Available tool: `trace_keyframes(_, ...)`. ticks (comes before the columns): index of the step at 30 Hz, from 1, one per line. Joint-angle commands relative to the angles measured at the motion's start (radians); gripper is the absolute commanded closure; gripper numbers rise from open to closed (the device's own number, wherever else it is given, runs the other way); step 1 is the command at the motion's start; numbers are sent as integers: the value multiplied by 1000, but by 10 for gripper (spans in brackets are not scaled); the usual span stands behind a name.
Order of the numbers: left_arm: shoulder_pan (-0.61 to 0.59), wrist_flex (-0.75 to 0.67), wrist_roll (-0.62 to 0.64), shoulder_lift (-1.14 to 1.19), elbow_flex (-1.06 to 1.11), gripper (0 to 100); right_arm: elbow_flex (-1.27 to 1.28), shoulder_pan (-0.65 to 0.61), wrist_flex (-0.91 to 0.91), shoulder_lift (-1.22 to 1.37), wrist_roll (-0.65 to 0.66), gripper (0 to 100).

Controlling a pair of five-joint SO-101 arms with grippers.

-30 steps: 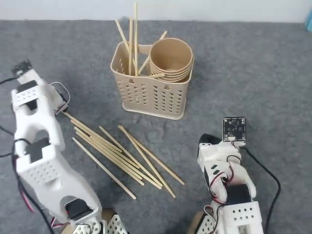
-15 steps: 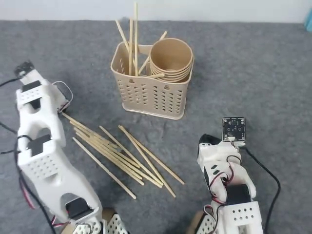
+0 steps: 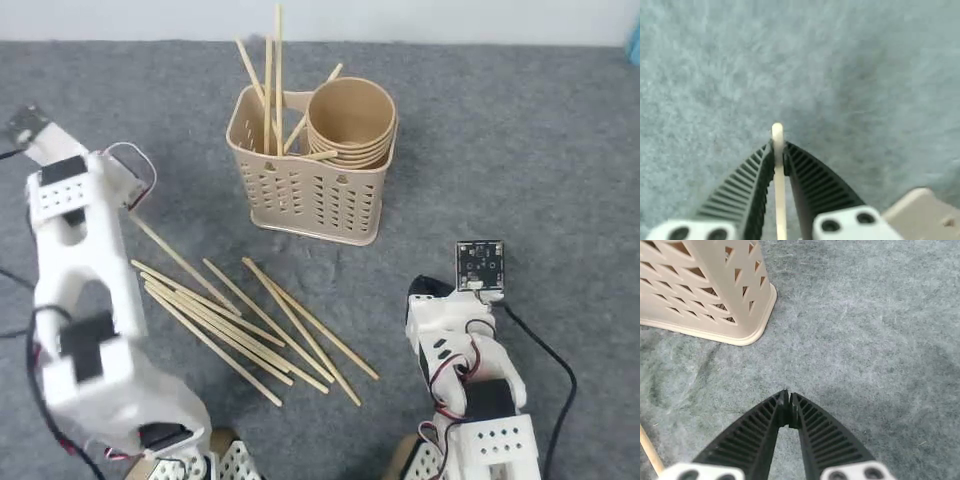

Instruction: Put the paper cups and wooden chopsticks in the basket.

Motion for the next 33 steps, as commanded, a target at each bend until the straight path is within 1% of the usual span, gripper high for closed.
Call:
trace_keyframes(1, 5, -236, 15, -315, 260, 987, 20, 2, 24, -16, 9, 991)
trace_keyframes(3, 3, -402, 12, -428, 453, 987, 15, -15, 42, -16, 15, 991)
trace_keyframes(6, -12, -669, 14, -585, 753, 987, 12, -77, 62, -16, 20, 990)
trace_keyframes(8, -15, -795, 14, -681, 871, 987, -14, -120, 84, -16, 37, 990)
trace_keyframes(12, -15, -786, 18, -799, 940, 987, -117, -193, 165, -7, 114, 990)
trace_keyframes(16, -20, -842, 18, -793, 957, 987, -161, -291, 179, -5, 172, 990)
trace_keyframes(20, -49, -895, 20, -683, 914, 987, -203, -401, 127, -4, 184, 991)
trace_keyframes(22, -66, -884, 32, -588, 846, 987, -222, -453, 96, -1, 181, 991)
trace_keyframes(24, -89, -848, 81, -476, 762, 987, -245, -487, 58, 31, 149, 991)
trace_keyframes(26, -109, -801, 112, -364, 665, 987, -275, -512, 16, 108, 114, 990)
trace_keyframes(29, -117, -732, 110, -236, 542, 987, -325, -547, -88, 286, 89, 990)
trace_keyframes(33, -117, -700, 110, -183, 486, 987, -423, -581, -259, 578, 89, 990)
